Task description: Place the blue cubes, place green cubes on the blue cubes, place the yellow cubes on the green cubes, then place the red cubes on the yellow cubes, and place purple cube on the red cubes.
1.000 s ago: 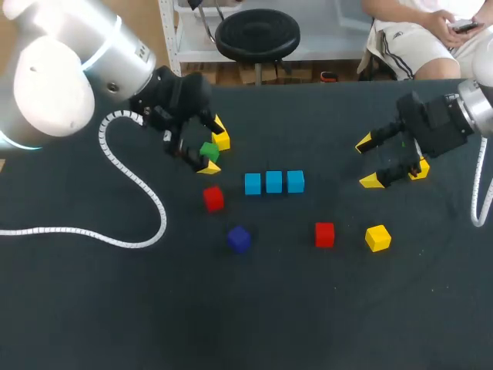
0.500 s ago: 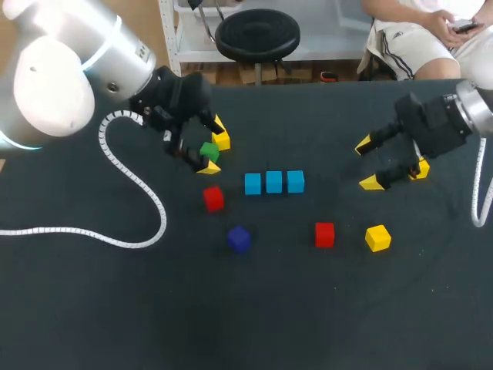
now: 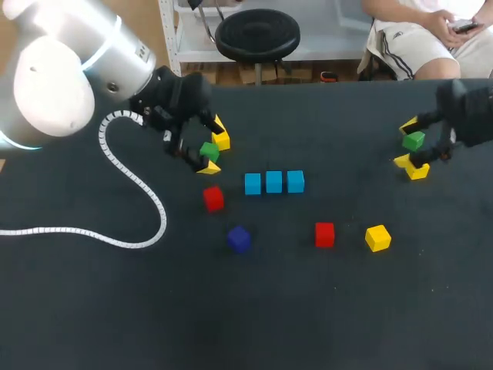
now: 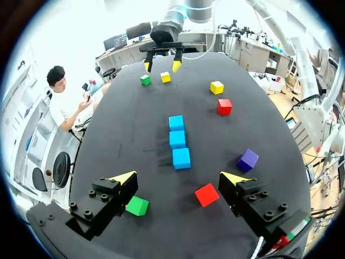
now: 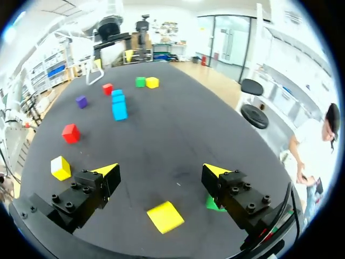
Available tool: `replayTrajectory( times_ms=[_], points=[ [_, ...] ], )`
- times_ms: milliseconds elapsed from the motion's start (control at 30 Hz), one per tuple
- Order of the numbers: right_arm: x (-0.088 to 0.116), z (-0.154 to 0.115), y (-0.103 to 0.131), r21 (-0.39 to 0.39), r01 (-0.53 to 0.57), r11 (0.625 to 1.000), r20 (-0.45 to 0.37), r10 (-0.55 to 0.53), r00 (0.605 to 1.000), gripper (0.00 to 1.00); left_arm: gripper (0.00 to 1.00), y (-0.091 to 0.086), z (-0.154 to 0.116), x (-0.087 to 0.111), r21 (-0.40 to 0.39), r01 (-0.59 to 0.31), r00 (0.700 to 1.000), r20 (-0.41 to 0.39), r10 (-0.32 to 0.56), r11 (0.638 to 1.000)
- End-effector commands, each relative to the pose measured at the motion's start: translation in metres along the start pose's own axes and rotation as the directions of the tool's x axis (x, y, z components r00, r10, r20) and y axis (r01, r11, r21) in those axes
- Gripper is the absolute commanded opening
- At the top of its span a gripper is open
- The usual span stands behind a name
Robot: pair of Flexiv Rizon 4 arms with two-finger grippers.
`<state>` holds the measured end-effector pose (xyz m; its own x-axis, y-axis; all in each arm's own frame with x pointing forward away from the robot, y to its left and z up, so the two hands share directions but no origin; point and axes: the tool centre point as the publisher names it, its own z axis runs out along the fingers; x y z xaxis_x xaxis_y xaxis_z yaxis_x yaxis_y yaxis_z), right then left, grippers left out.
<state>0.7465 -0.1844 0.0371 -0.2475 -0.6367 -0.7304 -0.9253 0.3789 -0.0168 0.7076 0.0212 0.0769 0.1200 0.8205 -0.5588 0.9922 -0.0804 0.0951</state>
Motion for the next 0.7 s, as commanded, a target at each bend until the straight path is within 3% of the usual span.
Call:
replayTrajectory(
  times_ms=[33,433,700],
  points=[
    [0.005,-0.015,-0.003,0.065,-0.019,0.998,-0.010,0.019,1.000,1.00,1.00,0.002,0.000,0.000,0.005,-0.002,1.000,0.000,0.002,1.000],
    [0.011,-0.006,-0.043,0.205,-0.069,0.976,-0.025,0.076,0.997,1.00,1.00,0.002,0.000,0.000,0.005,-0.002,1.000,0.000,0.002,1.000],
    [0.009,-0.001,-0.069,0.200,-0.126,0.972,-0.038,0.136,0.990,1.00,1.00,0.002,0.000,0.000,0.005,-0.002,1.000,0.000,0.002,1.000]
  ],
)
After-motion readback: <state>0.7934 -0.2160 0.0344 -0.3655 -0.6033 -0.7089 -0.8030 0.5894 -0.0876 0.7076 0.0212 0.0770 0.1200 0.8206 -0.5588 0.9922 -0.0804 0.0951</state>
